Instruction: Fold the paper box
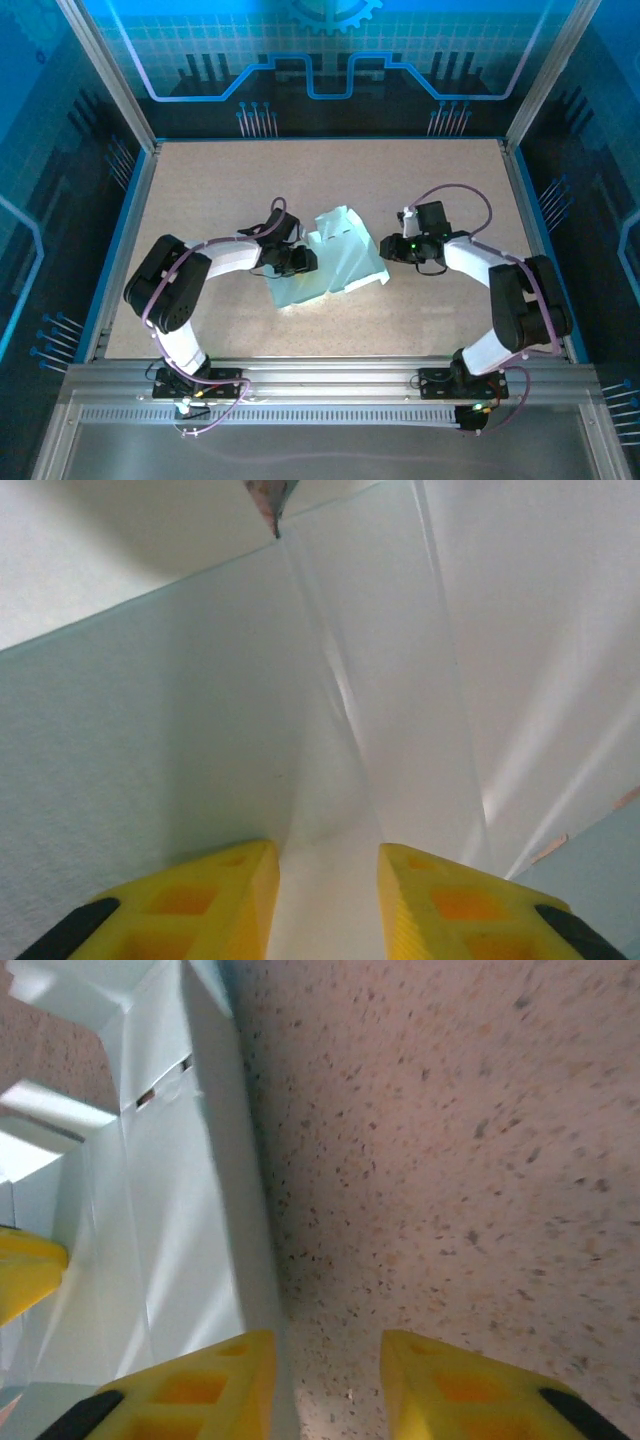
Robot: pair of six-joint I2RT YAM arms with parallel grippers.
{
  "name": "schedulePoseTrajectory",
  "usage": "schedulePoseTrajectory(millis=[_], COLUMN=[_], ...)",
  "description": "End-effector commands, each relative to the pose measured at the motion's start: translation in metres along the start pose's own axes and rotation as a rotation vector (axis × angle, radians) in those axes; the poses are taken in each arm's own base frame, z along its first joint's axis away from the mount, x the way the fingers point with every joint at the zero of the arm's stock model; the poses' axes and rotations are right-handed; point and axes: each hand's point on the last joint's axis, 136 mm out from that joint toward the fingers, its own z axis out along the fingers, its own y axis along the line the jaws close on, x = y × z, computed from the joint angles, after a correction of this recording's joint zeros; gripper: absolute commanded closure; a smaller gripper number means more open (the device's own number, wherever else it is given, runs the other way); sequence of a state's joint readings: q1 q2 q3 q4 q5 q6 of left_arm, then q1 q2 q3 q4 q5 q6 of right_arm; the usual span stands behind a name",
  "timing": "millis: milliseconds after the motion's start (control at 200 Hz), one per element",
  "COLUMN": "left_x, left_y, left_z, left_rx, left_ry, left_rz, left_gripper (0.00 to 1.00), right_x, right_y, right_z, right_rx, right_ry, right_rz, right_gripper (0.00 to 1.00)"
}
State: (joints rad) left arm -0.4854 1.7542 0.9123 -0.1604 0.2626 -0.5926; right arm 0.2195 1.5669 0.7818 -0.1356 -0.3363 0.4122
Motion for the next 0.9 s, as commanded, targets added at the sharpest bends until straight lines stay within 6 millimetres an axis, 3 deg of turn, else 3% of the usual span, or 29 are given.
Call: schedulePoseTrajectory(millis=[0,120,395,510,530,660,800,895], left_x=[0.018,0.019,0.016,0.016,0.016,0.016,0.016,0.017], left_y=[0.018,0.02,0.016,0.014,0.014,0.014,0.015,0.015], left_z=[0.012,0.012,0.013,0.012,0.012,0.012,0.011,0.01], left_rx=[-0.041,-0.043,-0.027,-0.024,-0.024,-0.024,-0.03,-0.031], left_ry=[0.068,0.07,0.07,0.069,0.069,0.07,0.07,0.069], left_rz=[-0.018,-0.02,-0.02,-0.02,-0.019,-0.018,-0.014,-0.012], left_gripper=[0.66,0.66,0.66,0.66,0.66,0.66,0.65,0.65], right_x=[-0.012,-0.013,0.001,0.015,0.006,0.007,-0.008,-0.018], right_y=[0.013,0.019,0.029,0.028,0.034,0.038,0.042,0.039], right_z=[0.003,0.007,0.018,0.024,0.022,0.021,0.001,-0.013], right_rx=[-0.081,-0.116,-0.117,-0.071,-0.07,-0.012,-0.005,0.015], right_ry=[0.001,0.015,0.084,0.131,0.114,0.116,0.024,-0.028], right_rz=[-0.008,-0.014,-0.064,-0.098,-0.12,-0.175,-0.186,-0.192], right_gripper=[0.69,0.77,0.76,0.75,0.75,0.74,0.7,0.57])
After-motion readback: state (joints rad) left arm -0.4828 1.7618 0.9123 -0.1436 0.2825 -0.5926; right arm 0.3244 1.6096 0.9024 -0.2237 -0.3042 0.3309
